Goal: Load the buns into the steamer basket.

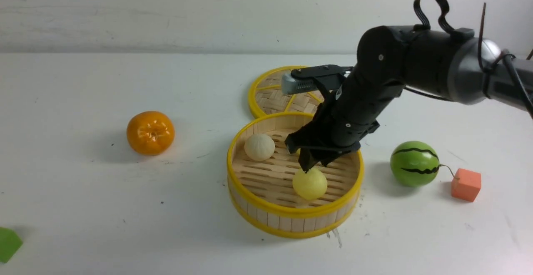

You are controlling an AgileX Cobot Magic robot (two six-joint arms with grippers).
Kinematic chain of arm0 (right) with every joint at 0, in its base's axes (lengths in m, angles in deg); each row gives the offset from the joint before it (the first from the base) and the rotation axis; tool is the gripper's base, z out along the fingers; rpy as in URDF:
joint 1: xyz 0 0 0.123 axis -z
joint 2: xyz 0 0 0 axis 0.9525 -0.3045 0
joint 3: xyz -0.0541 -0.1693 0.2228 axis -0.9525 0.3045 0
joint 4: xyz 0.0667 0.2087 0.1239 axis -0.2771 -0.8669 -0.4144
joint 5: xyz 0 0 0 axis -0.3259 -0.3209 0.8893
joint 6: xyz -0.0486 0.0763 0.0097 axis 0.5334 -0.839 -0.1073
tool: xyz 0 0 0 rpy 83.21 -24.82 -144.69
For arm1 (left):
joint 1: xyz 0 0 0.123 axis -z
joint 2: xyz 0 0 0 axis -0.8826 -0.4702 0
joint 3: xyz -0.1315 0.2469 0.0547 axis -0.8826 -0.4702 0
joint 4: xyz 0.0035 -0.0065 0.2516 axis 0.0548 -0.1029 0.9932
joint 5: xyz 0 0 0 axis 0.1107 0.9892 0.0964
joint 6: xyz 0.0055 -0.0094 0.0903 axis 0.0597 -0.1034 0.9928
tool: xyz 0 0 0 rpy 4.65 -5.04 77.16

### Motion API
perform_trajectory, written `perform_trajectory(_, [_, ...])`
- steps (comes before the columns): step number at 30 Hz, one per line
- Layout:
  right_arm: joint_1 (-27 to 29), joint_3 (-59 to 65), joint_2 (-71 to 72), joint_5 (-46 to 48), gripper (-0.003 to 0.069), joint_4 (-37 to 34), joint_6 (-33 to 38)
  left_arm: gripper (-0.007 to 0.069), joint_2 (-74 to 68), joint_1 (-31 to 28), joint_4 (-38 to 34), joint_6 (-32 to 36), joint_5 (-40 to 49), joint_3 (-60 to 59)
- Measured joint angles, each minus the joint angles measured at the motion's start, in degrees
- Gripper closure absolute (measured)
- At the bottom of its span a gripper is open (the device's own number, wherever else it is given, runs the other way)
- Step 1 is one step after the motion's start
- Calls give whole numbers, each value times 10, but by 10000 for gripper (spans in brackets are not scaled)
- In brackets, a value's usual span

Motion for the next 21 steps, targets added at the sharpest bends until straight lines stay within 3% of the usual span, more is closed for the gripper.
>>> perform_trajectory(2, [0, 0, 35, 32, 256, 1, -1, 475, 0, 0, 0, 0, 0, 0])
perform_trajectory(6, [0, 8, 107, 85, 268, 7, -18, 470, 0, 0, 0, 0, 0, 0])
perform_trajectory(10, [0, 86, 242, 110, 418, 21, -60, 470, 0, 0, 0, 0, 0, 0])
perform_trajectory(15, [0, 217, 396, 77, 624, 40, -105, 469, 0, 0, 0, 0, 0, 0])
perform_trajectory(18, [0, 273, 464, 57, 675, 50, -112, 463, 0, 0, 0, 0, 0, 0])
perform_trajectory(21, [0, 320, 523, 53, 678, 64, -121, 460, 0, 0, 0, 0, 0, 0])
